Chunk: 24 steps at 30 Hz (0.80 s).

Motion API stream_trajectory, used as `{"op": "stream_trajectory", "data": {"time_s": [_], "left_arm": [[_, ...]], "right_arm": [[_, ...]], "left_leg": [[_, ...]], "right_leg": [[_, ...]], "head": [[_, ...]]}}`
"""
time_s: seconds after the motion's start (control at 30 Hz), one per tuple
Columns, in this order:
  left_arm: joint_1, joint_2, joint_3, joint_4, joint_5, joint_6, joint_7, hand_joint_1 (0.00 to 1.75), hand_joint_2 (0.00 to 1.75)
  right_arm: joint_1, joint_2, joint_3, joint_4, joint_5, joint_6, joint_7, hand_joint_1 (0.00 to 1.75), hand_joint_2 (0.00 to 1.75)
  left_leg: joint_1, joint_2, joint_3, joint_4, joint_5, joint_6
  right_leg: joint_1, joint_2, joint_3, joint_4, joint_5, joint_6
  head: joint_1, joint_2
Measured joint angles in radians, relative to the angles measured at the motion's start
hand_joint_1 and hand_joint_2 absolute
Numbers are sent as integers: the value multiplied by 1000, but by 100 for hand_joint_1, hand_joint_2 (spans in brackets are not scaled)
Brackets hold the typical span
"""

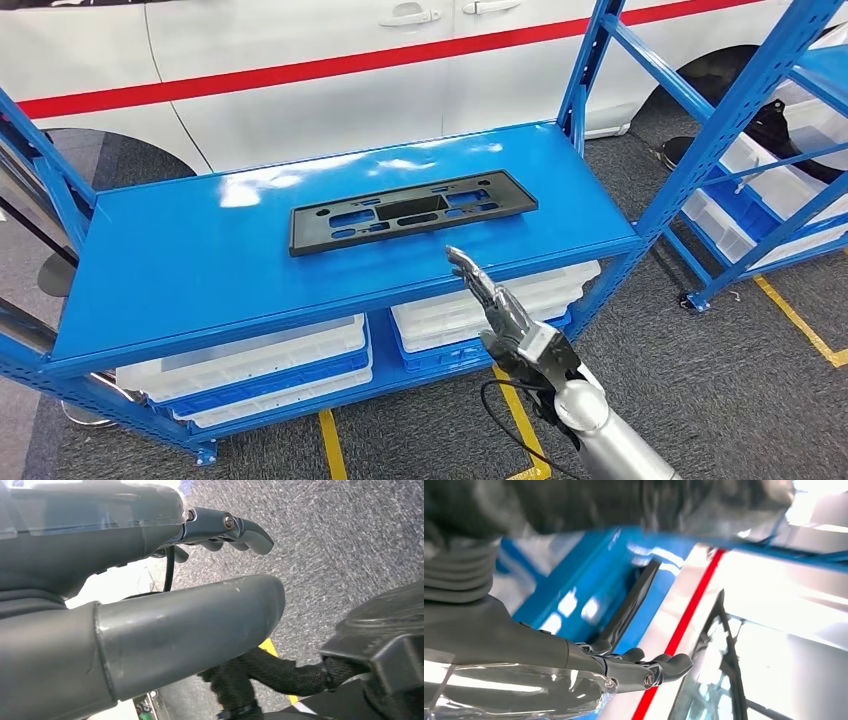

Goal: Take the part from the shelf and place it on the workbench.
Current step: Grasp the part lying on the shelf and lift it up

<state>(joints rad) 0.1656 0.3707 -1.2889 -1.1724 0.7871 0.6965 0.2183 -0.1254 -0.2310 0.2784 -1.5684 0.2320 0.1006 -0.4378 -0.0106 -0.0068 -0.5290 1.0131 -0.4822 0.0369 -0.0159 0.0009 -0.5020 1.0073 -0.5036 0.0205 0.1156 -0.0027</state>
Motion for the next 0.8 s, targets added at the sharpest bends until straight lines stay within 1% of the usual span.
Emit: {"op": "stream_trajectory", "data": {"time_s": [0.1,0.17,0.3,0.47,0.67,0.73,0.8], "left_arm": [[-43,-2,-65,26,55,2,-14,0,0],[-62,-3,-101,39,75,2,-21,0,0],[-83,-4,-144,55,94,2,-31,0,0],[-109,-6,-187,76,103,3,-35,0,0],[-123,-9,-214,95,108,2,-37,0,0],[-129,-11,-225,103,104,-3,-35,0,0],[-139,-14,-238,120,82,-26,-28,0,0]], "right_arm": [[-89,8,40,13,110,-80,67,0,175],[-125,13,62,21,132,-100,79,0,175],[-153,16,85,31,137,-116,81,0,175],[-186,19,118,54,197,-146,105,0,175],[-211,25,147,80,214,-157,114,0,175],[-222,26,158,90,262,-182,137,0,175],[-246,27,177,113,356,-233,182,0,175]], "left_leg": [[0,0,-1,0,3,0],[0,-1,-2,0,4,1],[0,-2,-3,0,5,1],[0,-2,-3,0,5,1],[0,-2,-3,0,5,1],[0,-2,-3,0,5,1],[0,-2,-4,0,5,1]], "right_leg": [[0,0,-2,0,3,0],[0,-2,-3,0,3,0],[0,-3,-3,0,3,0],[0,-3,-3,0,4,1],[0,-3,-3,0,4,0],[0,-3,-3,0,4,0],[0,-3,-4,0,4,0]], "head": [[0,0],[0,0],[0,0],[0,0],[0,0],[0,0],[0,0]]}}
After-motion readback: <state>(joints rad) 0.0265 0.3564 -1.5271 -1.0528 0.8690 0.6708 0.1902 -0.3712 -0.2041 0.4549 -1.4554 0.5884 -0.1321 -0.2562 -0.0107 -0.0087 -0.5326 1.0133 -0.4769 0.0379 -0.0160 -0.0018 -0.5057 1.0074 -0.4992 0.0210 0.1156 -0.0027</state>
